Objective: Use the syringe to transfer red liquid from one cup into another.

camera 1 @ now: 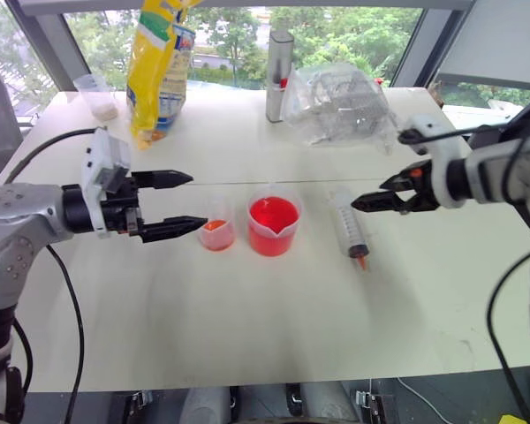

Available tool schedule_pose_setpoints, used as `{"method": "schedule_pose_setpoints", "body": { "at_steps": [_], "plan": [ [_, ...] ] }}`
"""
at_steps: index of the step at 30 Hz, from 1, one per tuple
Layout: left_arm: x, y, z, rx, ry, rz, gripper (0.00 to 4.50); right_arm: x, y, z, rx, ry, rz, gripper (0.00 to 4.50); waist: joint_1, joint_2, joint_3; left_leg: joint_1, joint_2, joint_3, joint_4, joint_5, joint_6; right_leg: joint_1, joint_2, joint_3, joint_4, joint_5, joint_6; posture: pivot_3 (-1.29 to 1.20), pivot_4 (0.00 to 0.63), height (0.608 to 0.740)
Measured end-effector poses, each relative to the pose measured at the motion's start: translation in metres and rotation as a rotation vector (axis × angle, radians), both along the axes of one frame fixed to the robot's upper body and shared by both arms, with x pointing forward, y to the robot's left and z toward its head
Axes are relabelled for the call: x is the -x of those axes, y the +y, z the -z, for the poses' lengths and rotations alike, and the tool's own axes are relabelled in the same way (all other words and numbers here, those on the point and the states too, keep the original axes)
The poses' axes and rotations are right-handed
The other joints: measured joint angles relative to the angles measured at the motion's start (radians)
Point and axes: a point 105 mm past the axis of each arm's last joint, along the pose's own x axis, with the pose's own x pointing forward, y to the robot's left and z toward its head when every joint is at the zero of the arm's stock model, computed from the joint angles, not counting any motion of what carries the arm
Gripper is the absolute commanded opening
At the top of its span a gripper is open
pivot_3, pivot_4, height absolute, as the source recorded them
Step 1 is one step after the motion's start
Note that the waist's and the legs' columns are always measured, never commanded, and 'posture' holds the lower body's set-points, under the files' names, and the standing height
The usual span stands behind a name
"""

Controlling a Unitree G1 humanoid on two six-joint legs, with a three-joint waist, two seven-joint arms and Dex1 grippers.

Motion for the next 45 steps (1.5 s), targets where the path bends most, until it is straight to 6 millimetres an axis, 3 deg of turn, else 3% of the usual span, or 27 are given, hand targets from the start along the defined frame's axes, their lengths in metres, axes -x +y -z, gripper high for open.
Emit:
{"method": "schedule_pose_setpoints", "body": {
  "at_steps": [6, 10, 23, 26, 30, 35, 39, 41, 45],
  "plan": [
    [-0.003, -0.003, 0.004, -0.002, 0.003, 0.002, 4.50, -0.027, 0.006, 0.032, 0.013, 0.169, 0.134, 4.46, 0.001, 0.000, 0.000, -0.001, -0.001, 0.001, 0.000, -0.001, 0.001, -0.001, -0.001, 0.000, 0.000, 0.002, 0.003, 0.00, 0.150, 0.740],
    [-0.002, -0.005, 0.004, -0.005, -0.007, -0.007, 4.50, -0.031, 0.008, 0.053, 0.068, 0.234, 0.173, 4.46, 0.001, 0.000, 0.000, -0.001, -0.001, 0.000, -0.001, -0.001, 0.002, -0.001, -0.001, 0.000, -0.001, 0.002, 0.003, 0.00, 0.150, 0.740],
    [0.001, -0.011, 0.004, 0.014, -0.016, -0.031, 4.50, -0.029, 0.023, 0.085, 0.165, 0.297, 0.153, 4.46, -0.003, 0.000, 0.000, -0.001, -0.001, 0.000, 0.000, -0.001, 0.002, 0.000, -0.001, 0.000, 0.000, 0.002, 0.004, 0.00, 0.150, 0.740],
    [0.001, -0.011, 0.003, 0.014, -0.018, -0.037, 4.50, -0.030, 0.023, 0.087, 0.177, 0.289, 0.153, 3.62, -0.003, 0.000, 0.000, 0.000, -0.001, 0.000, 0.000, -0.001, 0.002, 0.000, -0.001, -0.001, 0.000, 0.002, 0.004, 0.00, 0.150, 0.740],
    [0.000, -0.011, 0.003, 0.015, -0.020, -0.043, 4.50, -0.032, 0.021, 0.088, 0.183, 0.279, 0.163, 1.70, -0.007, 0.000, 0.000, 0.000, 0.000, 0.000, 0.000, -0.001, 0.002, 0.000, 0.000, 0.000, 0.000, 0.002, 0.004, 0.00, 0.150, 0.740],
    [0.000, -0.011, 0.002, 0.015, -0.023, -0.040, 4.50, -0.032, 0.019, 0.088, 0.163, 0.281, 0.179, 1.55, -0.005, 0.000, 0.000, 0.000, 0.000, 0.000, 0.000, -0.001, 0.002, 0.001, 0.000, 0.000, 0.000, 0.002, 0.004, 0.00, 0.150, 0.740],
    [-0.002, -0.012, -0.004, 0.020, -0.039, -0.034, 4.50, -0.030, 0.009, 0.085, 0.117, 0.260, 0.219, 1.55, 0.000, 0.000, 0.000, 0.000, -0.001, 0.000, 0.000, -0.001, 0.002, 0.000, 0.000, -0.001, 0.000, 0.002, 0.004, 0.00, 0.150, 0.740],
    [-0.003, -0.011, -0.008, 0.031, -0.046, -0.029, 4.50, -0.028, 0.002, 0.073, 0.091, 0.187, 0.212, 1.55, 0.005, 0.001, 0.000, -0.002, -0.002, -0.001, 0.000, -0.001, 0.002, -0.001, -0.001, -0.001, -0.001, 0.002, 0.004, 0.00, 0.150, 0.740],
    [-0.007, -0.009, -0.020, 0.057, -0.061, -0.019, 4.50, -0.031, 0.008, -0.001, -0.080, -0.154, 0.145, 1.55, -0.002, 0.001, 0.001, -0.002, -0.001, -0.001, 0.000, -0.001, 0.002, -0.001, 0.000, -0.001, -0.001, 0.002, 0.004, 0.00, 0.150, 0.740]
  ]
}}
